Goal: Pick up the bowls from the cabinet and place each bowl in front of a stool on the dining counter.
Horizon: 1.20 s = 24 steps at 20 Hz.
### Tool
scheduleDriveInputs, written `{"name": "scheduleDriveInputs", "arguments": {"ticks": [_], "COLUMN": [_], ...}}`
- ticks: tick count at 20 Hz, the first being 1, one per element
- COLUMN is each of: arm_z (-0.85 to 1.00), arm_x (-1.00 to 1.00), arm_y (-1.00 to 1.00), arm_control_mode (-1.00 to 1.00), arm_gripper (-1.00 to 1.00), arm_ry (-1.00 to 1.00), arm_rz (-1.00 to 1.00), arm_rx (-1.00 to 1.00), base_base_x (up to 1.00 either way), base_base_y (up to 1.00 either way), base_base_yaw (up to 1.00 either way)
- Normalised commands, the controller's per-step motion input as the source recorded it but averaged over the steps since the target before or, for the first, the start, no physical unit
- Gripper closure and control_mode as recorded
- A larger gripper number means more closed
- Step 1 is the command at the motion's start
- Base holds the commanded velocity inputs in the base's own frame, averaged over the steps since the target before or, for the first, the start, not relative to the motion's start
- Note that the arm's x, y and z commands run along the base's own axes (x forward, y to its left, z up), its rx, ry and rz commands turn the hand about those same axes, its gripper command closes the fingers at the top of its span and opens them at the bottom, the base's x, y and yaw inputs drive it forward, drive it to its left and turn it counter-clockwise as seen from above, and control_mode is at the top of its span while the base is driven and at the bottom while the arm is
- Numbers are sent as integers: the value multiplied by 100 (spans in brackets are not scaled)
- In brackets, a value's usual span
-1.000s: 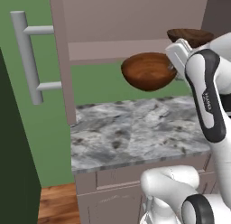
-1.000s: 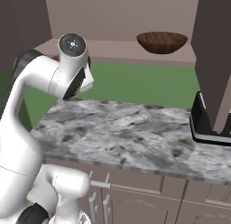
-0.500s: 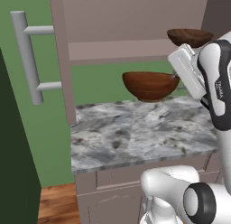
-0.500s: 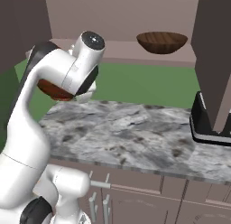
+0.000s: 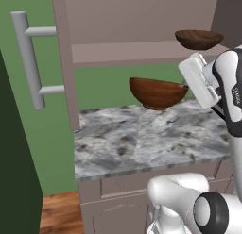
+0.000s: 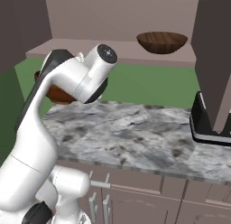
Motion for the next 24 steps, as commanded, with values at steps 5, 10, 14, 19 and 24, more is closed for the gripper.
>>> {"name": "scheduleDriveInputs", "arguments": {"ticks": [5, 10, 14, 19, 24], "arm_z": [-22, -30, -27, -16, 0], "arm_x": [-5, -14, -28, -21, 0], "arm_y": [0, 0, 0, 0, 0], "arm_control_mode": [-100, -100, -100, -100, -100], "arm_gripper": [100, 100, 100, 100, 100], "arm_ry": [-29, -21, -8, -2, 0], "arm_rz": [2, 3, 6, 5, 0], "arm_rx": [0, -1, -8, -9, 0], "base_base_x": [0, 0, 0, 0, 0], "base_base_y": [0, 0, 0, 0, 0], "base_base_yaw": [0, 0, 0, 0, 0]}}
